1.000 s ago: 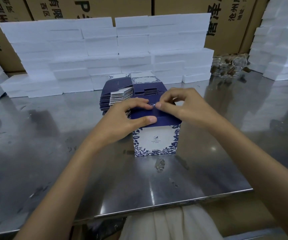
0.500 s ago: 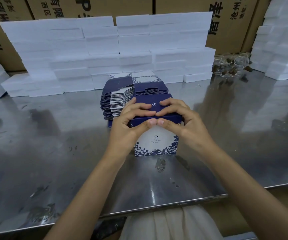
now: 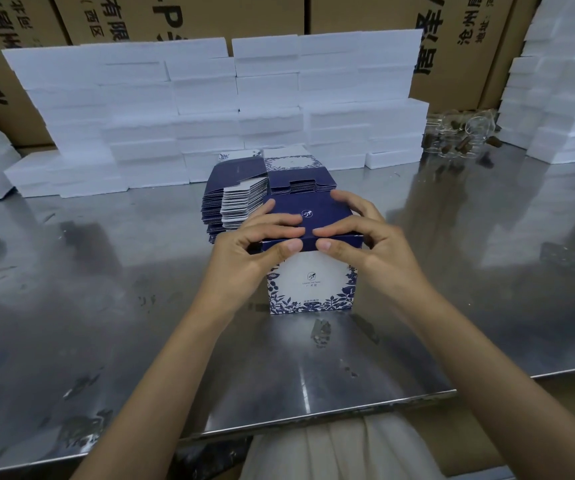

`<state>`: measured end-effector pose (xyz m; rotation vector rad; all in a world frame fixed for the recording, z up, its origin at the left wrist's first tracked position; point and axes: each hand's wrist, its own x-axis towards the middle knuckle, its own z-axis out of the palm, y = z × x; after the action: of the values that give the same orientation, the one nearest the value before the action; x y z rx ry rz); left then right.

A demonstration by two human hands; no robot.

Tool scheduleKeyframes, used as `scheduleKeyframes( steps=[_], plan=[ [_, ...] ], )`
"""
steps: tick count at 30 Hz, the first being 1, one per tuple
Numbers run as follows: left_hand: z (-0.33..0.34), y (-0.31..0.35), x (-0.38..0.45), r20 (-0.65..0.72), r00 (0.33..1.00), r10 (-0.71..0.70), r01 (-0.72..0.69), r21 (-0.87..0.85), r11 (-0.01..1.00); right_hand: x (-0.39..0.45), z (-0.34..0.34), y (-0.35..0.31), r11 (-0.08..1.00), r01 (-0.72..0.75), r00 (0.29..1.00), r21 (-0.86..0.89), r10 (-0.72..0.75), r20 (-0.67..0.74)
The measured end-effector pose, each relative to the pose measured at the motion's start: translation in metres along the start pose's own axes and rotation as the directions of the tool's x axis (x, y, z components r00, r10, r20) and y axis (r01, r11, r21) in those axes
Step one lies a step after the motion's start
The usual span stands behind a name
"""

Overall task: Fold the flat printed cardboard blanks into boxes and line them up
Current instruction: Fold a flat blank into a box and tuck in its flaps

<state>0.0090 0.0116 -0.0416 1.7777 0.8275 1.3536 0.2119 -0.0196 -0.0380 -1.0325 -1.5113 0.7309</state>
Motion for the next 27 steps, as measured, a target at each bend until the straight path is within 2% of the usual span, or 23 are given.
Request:
scheduleKeyframes(
  steps=[2, 4, 7, 11, 14, 20, 25, 26, 27],
  plan=[
    [-0.006, -0.001, -0.001, 0.007, 0.999, -0.051, 0.052, -0.13, 0.99, -0.001, -0.002, 0.001, 0.998, -0.021, 1.0, 0.053, 0.021, 0.002],
    [-0.006, 0.0, -0.005, -0.051, 0.992, -0.118, 0.099, -0.285, 0.954, -0.004, -0.001, 0.003, 0.995, -0.034, 0.999, 0.098, 0.034, 0.003],
    [-0.001, -0.001, -0.008, -0.117, 0.983, -0.138, 0.092, -0.332, 0.939, -0.004, 0.0, 0.003, 0.987, -0.046, 0.998, 0.156, 0.052, -0.033],
    [-0.004, 0.001, -0.005, -0.078, 0.985, -0.153, 0.118, -0.341, 0.933, 0.0, -0.003, 0.001, 0.977, -0.1, 0.995, 0.188, 0.104, -0.012],
    [-0.009, 0.003, -0.003, -0.046, 0.975, -0.218, 0.197, -0.281, 0.939, -0.001, -0.005, 0.0, 0.977, -0.092, 0.996, 0.191, 0.093, 0.003],
    [-0.016, 0.016, 0.0, 0.015, 0.961, -0.275, 0.272, -0.211, 0.939, -0.004, -0.017, 0.002, 0.944, -0.098, 0.995, 0.314, 0.103, 0.001],
    [0.001, 0.025, 0.005, 0.04, 0.949, -0.313, 0.316, -0.106, 0.943, -0.013, -0.028, 0.001, 0.954, -0.067, 0.987, 0.293, 0.106, -0.12],
    [0.007, 0.026, 0.006, 0.043, 0.949, -0.314, 0.316, -0.095, 0.944, -0.016, -0.03, 0.001, 0.967, -0.057, 0.98, 0.248, 0.101, -0.171],
    [0.015, 0.027, 0.007, 0.052, 0.95, -0.308, 0.312, -0.089, 0.946, -0.019, -0.032, 0.002, 0.992, -0.025, 0.963, 0.125, 0.057, -0.263]
  ],
)
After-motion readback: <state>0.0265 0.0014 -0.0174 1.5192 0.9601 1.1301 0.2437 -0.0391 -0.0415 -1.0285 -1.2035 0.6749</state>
